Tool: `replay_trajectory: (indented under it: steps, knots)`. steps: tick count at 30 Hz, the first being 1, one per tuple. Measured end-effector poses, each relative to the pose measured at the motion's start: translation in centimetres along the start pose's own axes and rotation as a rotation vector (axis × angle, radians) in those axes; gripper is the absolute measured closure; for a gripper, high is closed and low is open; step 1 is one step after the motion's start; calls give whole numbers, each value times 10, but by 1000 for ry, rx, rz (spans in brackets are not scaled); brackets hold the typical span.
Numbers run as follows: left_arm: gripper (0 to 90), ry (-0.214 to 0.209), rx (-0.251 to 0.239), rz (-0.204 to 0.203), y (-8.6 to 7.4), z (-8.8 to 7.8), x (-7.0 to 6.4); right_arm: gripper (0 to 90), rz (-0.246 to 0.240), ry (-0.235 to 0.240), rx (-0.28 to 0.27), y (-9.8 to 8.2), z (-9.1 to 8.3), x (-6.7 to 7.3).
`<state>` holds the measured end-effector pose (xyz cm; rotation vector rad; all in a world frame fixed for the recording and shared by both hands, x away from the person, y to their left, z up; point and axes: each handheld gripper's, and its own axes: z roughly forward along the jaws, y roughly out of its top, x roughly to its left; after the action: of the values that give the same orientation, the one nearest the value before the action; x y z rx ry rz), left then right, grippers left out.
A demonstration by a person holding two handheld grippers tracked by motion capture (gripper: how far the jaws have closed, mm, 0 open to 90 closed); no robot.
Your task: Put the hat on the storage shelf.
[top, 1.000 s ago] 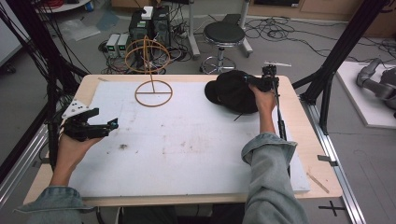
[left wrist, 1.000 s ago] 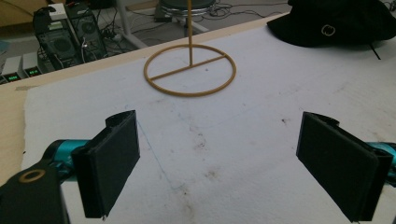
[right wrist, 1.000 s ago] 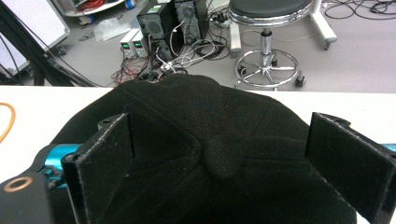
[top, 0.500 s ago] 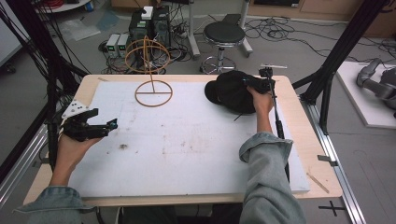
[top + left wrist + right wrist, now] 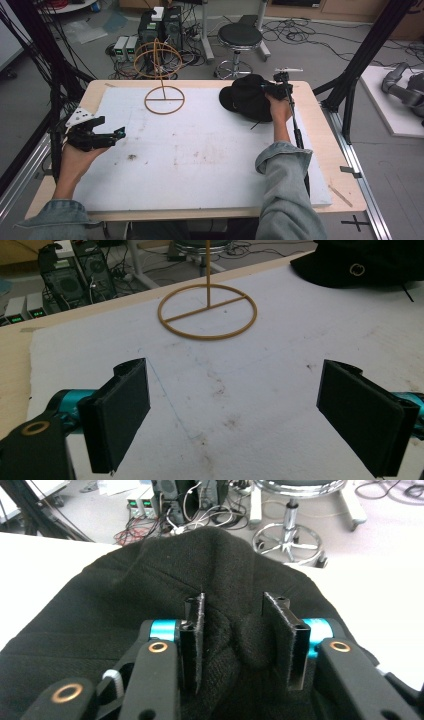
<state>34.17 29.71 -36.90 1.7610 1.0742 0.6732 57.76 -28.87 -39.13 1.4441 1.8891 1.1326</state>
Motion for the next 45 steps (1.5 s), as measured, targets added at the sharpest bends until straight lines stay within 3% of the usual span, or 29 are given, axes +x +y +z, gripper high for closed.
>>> replay_trajectory:
  steps: [12, 21, 33, 36, 39, 42, 43, 45]
  knots:
    - [140, -2, -14, 10, 4, -3, -2, 674, 46, -11, -45, 13, -23, 5]
    - [140, -8, -24, 15, 7, -4, -4, 675, 27, 3, -103, 25, -39, 13]
    - [140, -16, -39, 18, 10, -7, -5, 679, -3, 9, -167, 56, -68, 26]
    - [140, -19, -41, 22, 11, -7, -6, 679, 21, 38, -193, 65, -76, 31]
    - [140, -22, -46, 21, 12, -8, -6, 679, 67, 84, -253, 74, -84, 35]
    - [140, -23, -52, 19, 13, -9, -6, 678, 155, 172, -311, 84, -90, 40]
    - [140, -22, -51, 21, 13, -10, -6, 678, 155, 172, -311, 84, -90, 40]
    - [140, -23, -56, 20, 14, -11, -6, 678, 201, 241, -377, 92, -95, 45]
